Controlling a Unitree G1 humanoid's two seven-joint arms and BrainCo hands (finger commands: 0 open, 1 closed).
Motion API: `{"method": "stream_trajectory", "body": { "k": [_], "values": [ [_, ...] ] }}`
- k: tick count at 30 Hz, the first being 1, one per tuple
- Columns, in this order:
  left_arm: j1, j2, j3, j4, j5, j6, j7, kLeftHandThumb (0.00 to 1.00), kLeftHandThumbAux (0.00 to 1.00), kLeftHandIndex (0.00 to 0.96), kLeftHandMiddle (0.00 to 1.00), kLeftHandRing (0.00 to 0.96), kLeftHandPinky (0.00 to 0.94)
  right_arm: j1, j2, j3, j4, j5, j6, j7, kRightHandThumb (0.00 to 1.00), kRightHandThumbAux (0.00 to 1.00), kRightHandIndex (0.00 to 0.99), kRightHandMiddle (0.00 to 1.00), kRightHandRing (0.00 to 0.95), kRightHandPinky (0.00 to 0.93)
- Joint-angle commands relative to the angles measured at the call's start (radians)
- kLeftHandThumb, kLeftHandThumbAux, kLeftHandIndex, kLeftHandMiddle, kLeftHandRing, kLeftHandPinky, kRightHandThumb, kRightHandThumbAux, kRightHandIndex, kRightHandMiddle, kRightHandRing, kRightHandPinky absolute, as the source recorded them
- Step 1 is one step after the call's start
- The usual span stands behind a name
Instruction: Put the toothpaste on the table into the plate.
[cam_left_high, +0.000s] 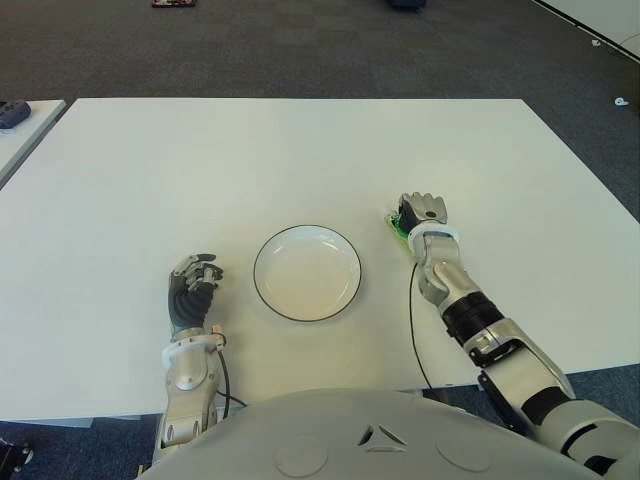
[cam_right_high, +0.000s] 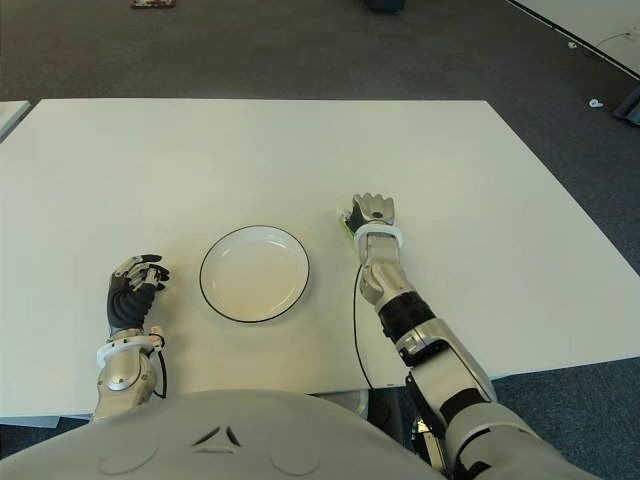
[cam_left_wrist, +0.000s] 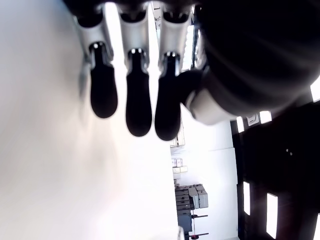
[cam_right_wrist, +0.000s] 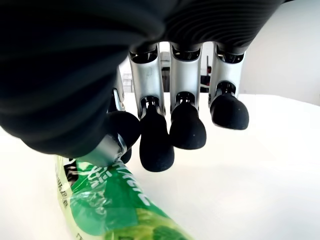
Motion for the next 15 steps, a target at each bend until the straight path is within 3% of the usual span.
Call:
{"method": "stream_trajectory", "body": {
  "k": [1, 15],
  "values": [
    [0.007, -0.002, 0.005, 0.029, -0.003, 0.014, -0.003, 0.704, 0.716, 0.428, 0.565, 0.554, 0.530, 0.012, 0.013, -0.017, 0.004, 0.019, 0.012, -0.041, 0.719, 0.705, 0.437, 0.785, 0.796, 0.836],
    [0.009, -0.006, 0.010, 0.028, -0.012, 0.014, -0.008, 0.703, 0.716, 0.428, 0.567, 0.554, 0.544, 0.047, 0.029, -0.078, -0.062, 0.071, 0.001, -0.137, 0.720, 0.706, 0.437, 0.793, 0.810, 0.858]
  ]
}}
